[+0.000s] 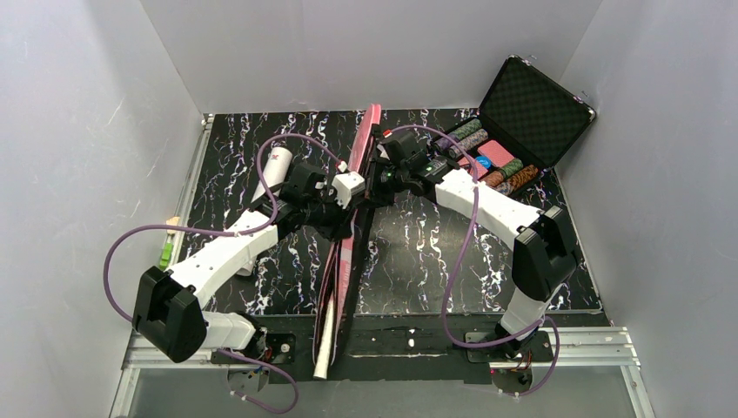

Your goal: Pack up the badminton gear

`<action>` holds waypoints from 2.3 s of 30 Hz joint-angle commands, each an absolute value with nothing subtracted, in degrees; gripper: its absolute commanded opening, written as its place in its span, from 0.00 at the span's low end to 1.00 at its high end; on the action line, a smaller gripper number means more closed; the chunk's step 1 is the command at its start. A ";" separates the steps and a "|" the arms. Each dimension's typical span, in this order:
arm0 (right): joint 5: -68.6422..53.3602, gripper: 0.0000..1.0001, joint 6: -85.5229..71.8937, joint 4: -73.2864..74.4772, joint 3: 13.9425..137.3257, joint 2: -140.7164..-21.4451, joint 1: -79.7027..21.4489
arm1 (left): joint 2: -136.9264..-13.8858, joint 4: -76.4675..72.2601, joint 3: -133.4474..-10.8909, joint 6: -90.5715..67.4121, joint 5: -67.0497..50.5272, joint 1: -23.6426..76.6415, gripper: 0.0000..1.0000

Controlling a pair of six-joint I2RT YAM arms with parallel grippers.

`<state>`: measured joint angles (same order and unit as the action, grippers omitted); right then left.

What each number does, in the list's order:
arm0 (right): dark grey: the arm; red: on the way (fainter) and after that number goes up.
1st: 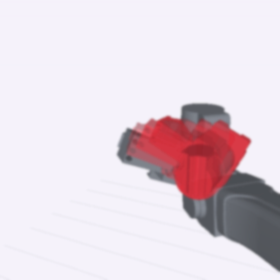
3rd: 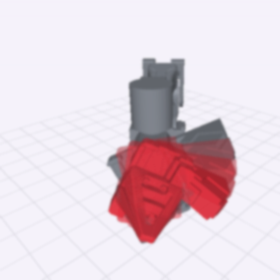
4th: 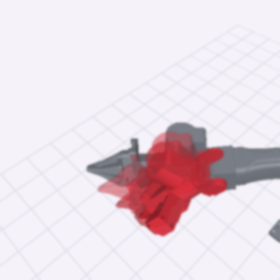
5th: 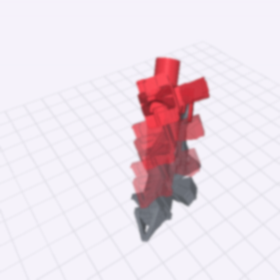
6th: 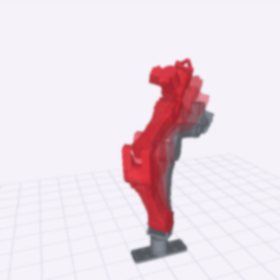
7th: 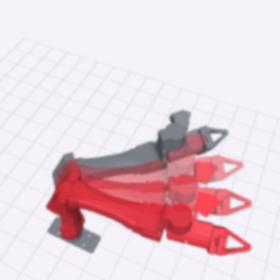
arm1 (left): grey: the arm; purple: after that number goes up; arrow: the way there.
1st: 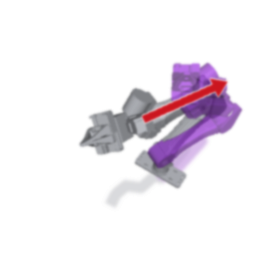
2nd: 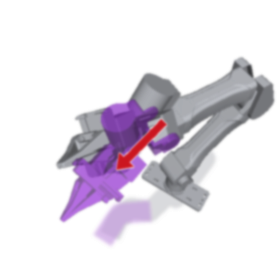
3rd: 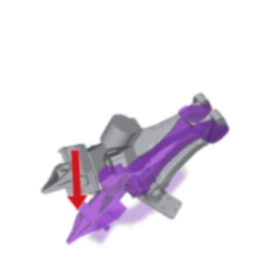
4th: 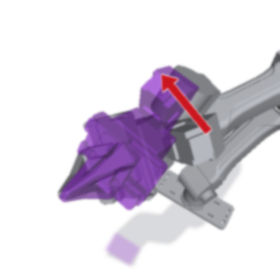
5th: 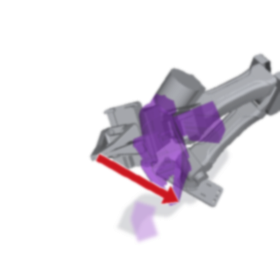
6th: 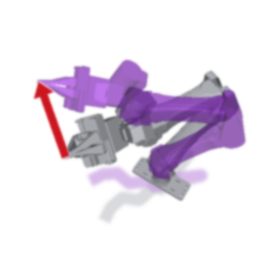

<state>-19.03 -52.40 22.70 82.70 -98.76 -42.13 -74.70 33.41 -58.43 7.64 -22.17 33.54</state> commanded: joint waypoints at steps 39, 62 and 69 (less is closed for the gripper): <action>-15.60 0.63 -56.73 10.72 82.00 -94.83 -22.94 | -71.72 36.04 -59.43 10.13 -23.47 34.76 0.00; -20.53 0.31 -60.11 3.00 77.60 -94.61 -22.15 | -71.40 35.95 -59.24 9.91 -24.17 34.72 0.00; -22.43 0.25 -61.16 1.55 74.88 -92.57 -22.15 | -71.57 35.85 -59.55 9.87 -24.03 34.72 0.00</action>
<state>-20.25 -60.29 4.56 75.94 -95.88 -22.20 -74.28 36.75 -57.80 9.41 -21.54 34.35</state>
